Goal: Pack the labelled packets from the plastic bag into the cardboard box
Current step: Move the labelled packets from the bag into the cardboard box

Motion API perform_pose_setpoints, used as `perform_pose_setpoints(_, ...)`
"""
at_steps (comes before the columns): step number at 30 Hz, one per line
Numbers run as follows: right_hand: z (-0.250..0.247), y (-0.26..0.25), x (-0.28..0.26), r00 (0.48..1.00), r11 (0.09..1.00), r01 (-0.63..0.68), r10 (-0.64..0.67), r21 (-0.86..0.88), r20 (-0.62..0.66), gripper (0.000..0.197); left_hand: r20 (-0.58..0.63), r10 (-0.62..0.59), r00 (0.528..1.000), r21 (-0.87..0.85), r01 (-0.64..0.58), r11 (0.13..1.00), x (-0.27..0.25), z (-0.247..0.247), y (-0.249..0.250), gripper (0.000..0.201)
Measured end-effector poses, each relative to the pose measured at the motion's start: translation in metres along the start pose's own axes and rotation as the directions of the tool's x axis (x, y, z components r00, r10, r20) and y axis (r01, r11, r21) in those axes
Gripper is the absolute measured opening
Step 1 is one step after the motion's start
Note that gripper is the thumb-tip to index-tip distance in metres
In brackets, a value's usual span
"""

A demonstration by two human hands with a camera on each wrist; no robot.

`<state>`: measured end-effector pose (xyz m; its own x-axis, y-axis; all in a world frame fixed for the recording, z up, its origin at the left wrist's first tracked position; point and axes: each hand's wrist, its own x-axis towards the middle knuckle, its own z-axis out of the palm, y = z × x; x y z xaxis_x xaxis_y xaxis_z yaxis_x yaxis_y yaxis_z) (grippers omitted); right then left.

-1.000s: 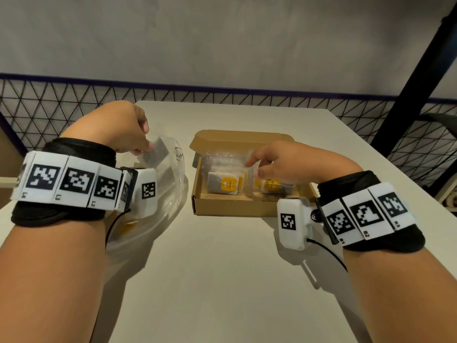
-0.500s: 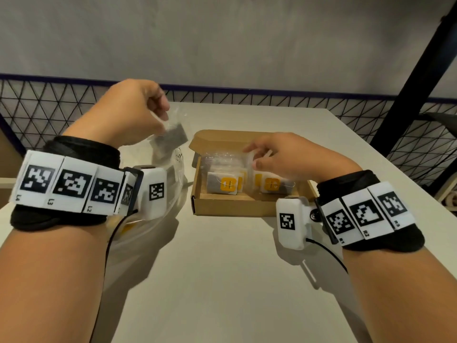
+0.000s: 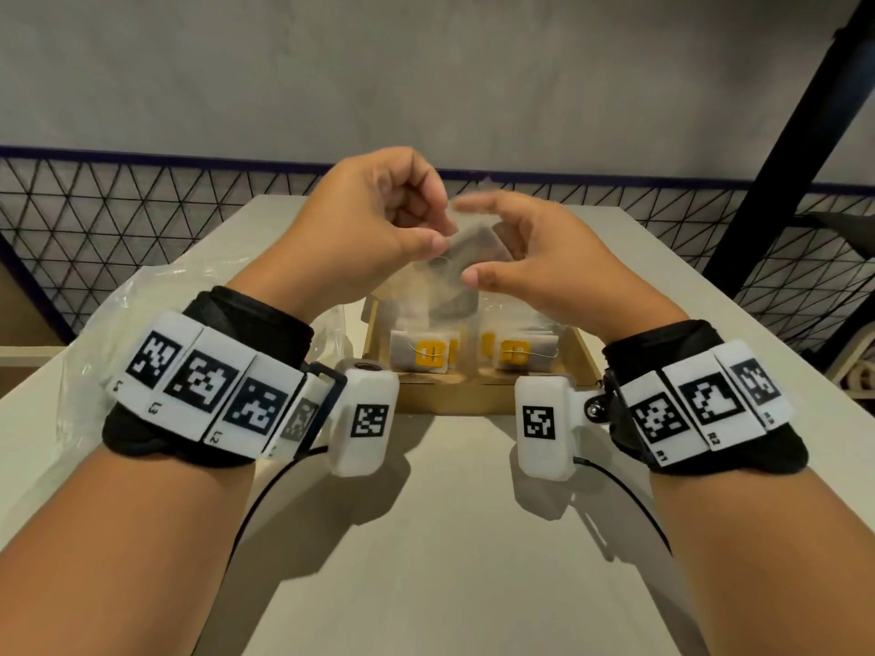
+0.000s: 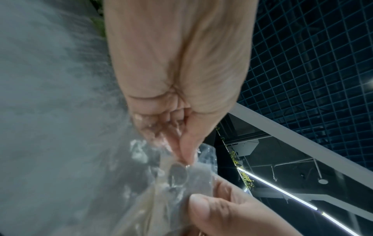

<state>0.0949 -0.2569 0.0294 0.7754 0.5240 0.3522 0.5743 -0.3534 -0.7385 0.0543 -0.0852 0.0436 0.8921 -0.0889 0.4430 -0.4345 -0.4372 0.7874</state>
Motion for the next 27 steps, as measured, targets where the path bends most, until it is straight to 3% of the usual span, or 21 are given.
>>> perform_pose_setpoints(3,-0.003,0.0,0.0,0.999,0.999,0.038,-0.038,0.032,0.013,0.026,-0.001,0.006,1.0,-0.044,-0.006,0.999,0.0,0.004,-0.001,0.03)
perform_pose_setpoints(8,-0.005,0.001,0.002,0.995,0.994,0.08,-0.074,0.08,-0.068,0.018,-0.007,-0.064,0.998,-0.206,0.061,0.977,0.002,0.005,-0.004,0.005)
perform_pose_setpoints(12,-0.009,-0.001,0.001,0.986,0.973,0.139,-0.119,0.183,-0.116,0.029,0.114,-0.252,0.961,-0.35,0.276,0.895,0.005,0.003,-0.012,0.052)
perform_pose_setpoints(15,-0.009,-0.002,0.001,0.981,0.957,0.169,-0.14,0.237,-0.136,0.032,0.301,-0.264,0.916,-0.405,0.374,0.834,0.003,0.002,-0.014,0.065)
perform_pose_setpoints(17,-0.01,-0.002,0.001,0.979,0.947,0.18,-0.145,0.266,-0.146,0.033,0.391,-0.263,0.882,-0.424,0.426,0.799,0.001,0.001,-0.015,0.062)
perform_pose_setpoints(22,-0.011,-0.006,-0.002,0.977,0.928,0.176,-0.123,0.33,-0.175,0.029,0.514,-0.236,0.825,-0.36,0.457,0.813,0.0,0.002,-0.02,0.039)
perform_pose_setpoints(27,-0.011,-0.007,-0.002,0.978,0.948,0.138,-0.085,0.287,-0.19,0.026,0.48,-0.231,0.846,-0.399,0.445,0.801,0.0,0.0,-0.02,0.026)
